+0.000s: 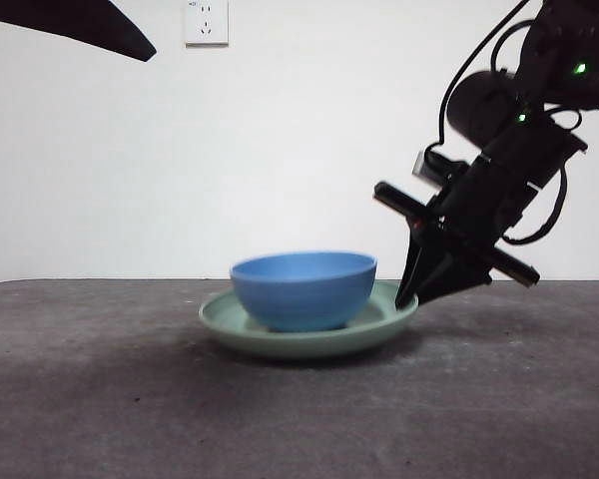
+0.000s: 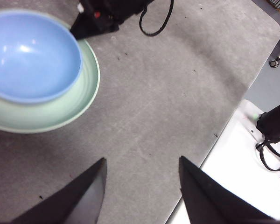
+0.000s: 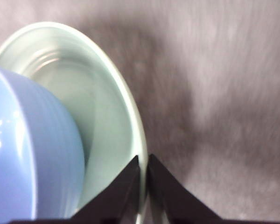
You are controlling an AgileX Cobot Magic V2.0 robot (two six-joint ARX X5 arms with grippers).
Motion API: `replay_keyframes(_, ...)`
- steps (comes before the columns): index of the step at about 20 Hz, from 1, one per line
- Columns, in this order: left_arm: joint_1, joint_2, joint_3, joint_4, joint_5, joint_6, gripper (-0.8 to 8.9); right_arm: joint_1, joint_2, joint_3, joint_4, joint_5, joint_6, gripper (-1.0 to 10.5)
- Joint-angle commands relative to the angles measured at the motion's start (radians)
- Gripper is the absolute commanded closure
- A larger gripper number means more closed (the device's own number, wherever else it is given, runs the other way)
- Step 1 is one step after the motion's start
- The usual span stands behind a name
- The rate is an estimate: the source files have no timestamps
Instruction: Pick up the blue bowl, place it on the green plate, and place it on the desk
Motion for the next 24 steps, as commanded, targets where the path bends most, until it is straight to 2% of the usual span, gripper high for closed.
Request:
replay_keyframes(1, -0.007, 0.007, 0.004, 0.008, 0.005, 0.008, 5.64, 0.01, 0.027, 0.019, 0.013, -0.005, 0.012, 9.3)
replay_keyframes(6, -0.007, 0.007, 0.004, 0.007, 0.005, 0.008, 5.64, 0.013, 0.037, 0.018, -0.022, 0.026, 0.001, 9.3)
replay_keyframes(7, -0.007, 0.007, 0.004, 0.007, 0.005, 0.008, 5.64, 0.012, 0.037, 0.018, -0.027, 0.025, 0.001, 9.1)
replay_keyframes(9, -0.007, 0.007, 0.004, 0.007, 0.005, 0.008, 5.64, 0.013, 0.037, 0.018, -0.037, 0.024, 0.001, 7.6)
replay_keyframes(10, -0.007, 0.007, 0.004, 0.007, 0.005, 0.008, 5.64, 0.013, 0.037, 0.018, -0.04, 0.024, 0.001, 7.3)
replay_keyframes(14, -0.007, 0.007, 0.004, 0.006, 0.005, 0.008, 5.64, 0.013, 0.009, 0.018, -0.072, 0.051, -0.005, 7.3)
replay_keyframes(16, -0.007, 0.007, 0.004, 0.005, 0.005, 0.008, 5.64, 0.014, -0.053, 0.018, -0.105, 0.121, -0.045, 7.3)
replay_keyframes(18, -0.007, 0.007, 0.004, 0.005, 0.004, 0.008, 5.64, 0.013, -0.137, 0.018, -0.15, 0.154, -0.09, 7.3)
replay_keyframes(24, -0.007, 0.007, 0.004, 0.005, 0.004, 0.008, 5.64, 0.021, -0.458, 0.018, -0.386, 0.155, -0.229, 7.3)
